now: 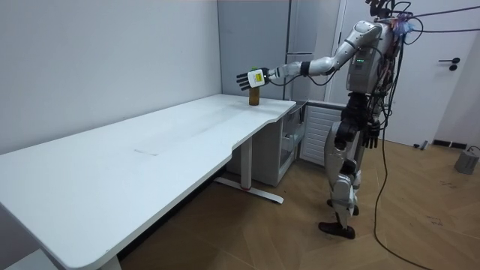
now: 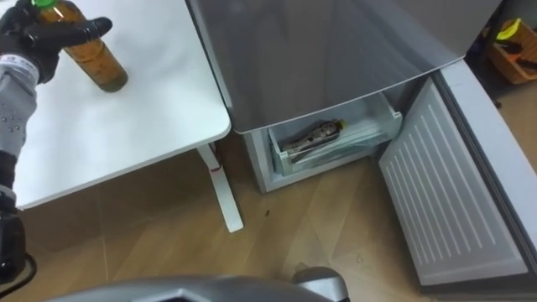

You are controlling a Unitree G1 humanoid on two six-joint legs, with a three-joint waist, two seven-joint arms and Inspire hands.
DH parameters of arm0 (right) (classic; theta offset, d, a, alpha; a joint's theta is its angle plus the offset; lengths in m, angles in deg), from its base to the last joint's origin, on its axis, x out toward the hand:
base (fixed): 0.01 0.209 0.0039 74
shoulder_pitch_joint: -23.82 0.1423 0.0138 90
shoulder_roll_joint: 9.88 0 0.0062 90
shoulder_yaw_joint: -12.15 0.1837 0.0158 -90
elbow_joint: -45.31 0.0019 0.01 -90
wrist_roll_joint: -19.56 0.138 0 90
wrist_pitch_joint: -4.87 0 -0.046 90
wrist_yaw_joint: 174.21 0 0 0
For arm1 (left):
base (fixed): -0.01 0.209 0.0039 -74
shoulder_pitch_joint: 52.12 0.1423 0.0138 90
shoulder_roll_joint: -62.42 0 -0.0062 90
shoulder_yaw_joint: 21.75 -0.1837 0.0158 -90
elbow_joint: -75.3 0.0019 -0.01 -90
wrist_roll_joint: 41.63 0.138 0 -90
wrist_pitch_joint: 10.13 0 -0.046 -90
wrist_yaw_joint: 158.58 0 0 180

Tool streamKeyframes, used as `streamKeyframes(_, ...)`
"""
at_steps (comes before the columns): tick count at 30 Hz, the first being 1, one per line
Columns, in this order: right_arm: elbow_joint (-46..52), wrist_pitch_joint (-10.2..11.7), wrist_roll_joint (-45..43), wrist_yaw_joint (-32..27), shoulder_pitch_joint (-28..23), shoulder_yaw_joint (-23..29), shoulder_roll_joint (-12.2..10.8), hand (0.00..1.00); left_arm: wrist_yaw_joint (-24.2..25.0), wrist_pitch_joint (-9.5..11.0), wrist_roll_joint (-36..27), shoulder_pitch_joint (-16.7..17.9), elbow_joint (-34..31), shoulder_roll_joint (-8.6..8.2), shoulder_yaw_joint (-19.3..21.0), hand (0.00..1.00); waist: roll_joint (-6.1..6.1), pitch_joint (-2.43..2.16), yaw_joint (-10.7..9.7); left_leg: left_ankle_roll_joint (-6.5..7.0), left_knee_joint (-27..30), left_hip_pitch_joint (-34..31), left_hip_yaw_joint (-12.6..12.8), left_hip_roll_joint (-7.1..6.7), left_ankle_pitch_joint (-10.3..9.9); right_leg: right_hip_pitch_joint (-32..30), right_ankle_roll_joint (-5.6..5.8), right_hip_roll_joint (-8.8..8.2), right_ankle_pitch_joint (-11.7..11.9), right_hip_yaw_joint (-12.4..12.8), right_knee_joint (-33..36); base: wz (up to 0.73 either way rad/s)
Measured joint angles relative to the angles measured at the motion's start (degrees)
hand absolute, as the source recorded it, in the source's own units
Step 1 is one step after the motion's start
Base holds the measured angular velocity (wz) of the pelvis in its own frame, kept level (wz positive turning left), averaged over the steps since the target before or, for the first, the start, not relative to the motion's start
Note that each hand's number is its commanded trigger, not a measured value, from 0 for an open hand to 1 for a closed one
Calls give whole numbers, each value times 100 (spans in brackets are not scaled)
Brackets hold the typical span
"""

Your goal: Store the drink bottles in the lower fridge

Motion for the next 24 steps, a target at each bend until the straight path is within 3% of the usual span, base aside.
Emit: streamKeyframes(24, -68, 5, -11, -8, 16, 0, -18, 0, 250, -18, 169, -19, 476, 47, -73, 100, -20, -36, -88, -1, 42, -20, -1, 7, -2, -82, -1, 15, -1, 54, 116, 0)
